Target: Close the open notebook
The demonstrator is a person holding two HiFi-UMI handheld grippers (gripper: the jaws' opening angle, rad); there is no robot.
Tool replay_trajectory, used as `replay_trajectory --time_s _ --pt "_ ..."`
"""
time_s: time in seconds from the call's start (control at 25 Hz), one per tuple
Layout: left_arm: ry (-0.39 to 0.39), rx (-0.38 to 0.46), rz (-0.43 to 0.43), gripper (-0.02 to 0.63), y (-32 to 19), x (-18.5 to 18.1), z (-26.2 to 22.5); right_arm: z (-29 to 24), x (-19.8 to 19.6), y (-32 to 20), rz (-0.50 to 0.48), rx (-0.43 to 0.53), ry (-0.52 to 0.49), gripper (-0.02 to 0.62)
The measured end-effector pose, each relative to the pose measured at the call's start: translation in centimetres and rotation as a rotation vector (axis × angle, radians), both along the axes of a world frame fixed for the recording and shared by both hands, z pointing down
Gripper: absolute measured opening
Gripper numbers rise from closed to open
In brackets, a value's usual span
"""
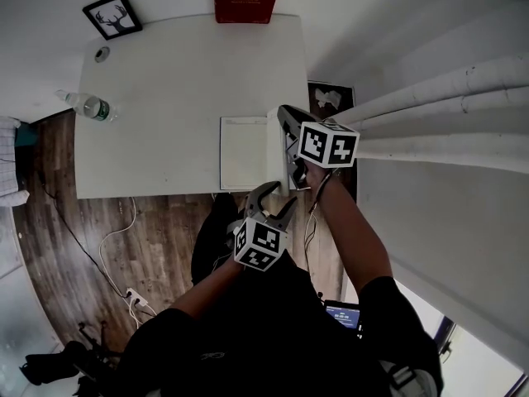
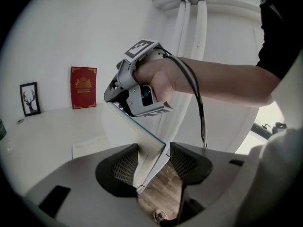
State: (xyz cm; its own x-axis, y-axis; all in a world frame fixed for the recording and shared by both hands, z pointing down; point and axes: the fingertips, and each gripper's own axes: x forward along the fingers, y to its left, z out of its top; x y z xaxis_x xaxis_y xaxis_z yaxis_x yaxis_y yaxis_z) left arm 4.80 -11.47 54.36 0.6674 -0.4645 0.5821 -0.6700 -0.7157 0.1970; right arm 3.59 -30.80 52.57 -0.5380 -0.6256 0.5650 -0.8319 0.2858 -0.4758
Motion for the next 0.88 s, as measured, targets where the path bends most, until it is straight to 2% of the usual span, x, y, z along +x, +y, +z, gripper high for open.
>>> replay_trajectory --time_s 0.12,0.24,0.32,0.48,0.56,0.6,0.8,0.84,0.88 --pt "0.007 -0.005 -0.035 0.199 -0.4 -0.8 0.0 0.0 -0.2 0.0 -0.006 0.006 0.001 0.037" --pt "0.0 0.005 -0.038 0.101 -0.3 -1.4 -0.1 0.1 -0.6 -0.1 -0.031 0.022 -0.004 0.037" --pt "-0.003 0.01 -0.053 0.069 -0.2 -1.9 -0.1 0.0 -1.2 -0.1 -0.063 0.043 -0.008 0.037" --pt "0.004 0.0 -0.094 0.053 -0.2 -3.3 0.0 -0.2 -2.6 0.6 -0.162 0.1 0.003 0.046" --pt "0.006 -0.003 -0.115 0.047 -0.3 -4.0 0.1 -0.6 -2.9 1.3 -0.2 0.147 0.008 0.121" --pt "0.008 -0.005 -0.126 0.044 -0.3 -4.2 0.2 -0.9 -2.9 1.8 -0.209 0.176 0.016 0.13" --pt "0.017 -0.024 -0.166 0.041 -0.2 -5.3 0.6 -3.0 -1.5 5.9 -0.239 0.335 0.063 0.129" --pt "0.024 -0.029 -0.178 0.041 -0.2 -5.5 0.7 -3.3 -1.3 7.1 -0.248 0.358 0.059 0.122" --pt "0.032 -0.034 -0.193 0.041 -0.2 -5.6 0.8 -3.4 -1.1 8.2 -0.257 0.373 0.055 0.09"
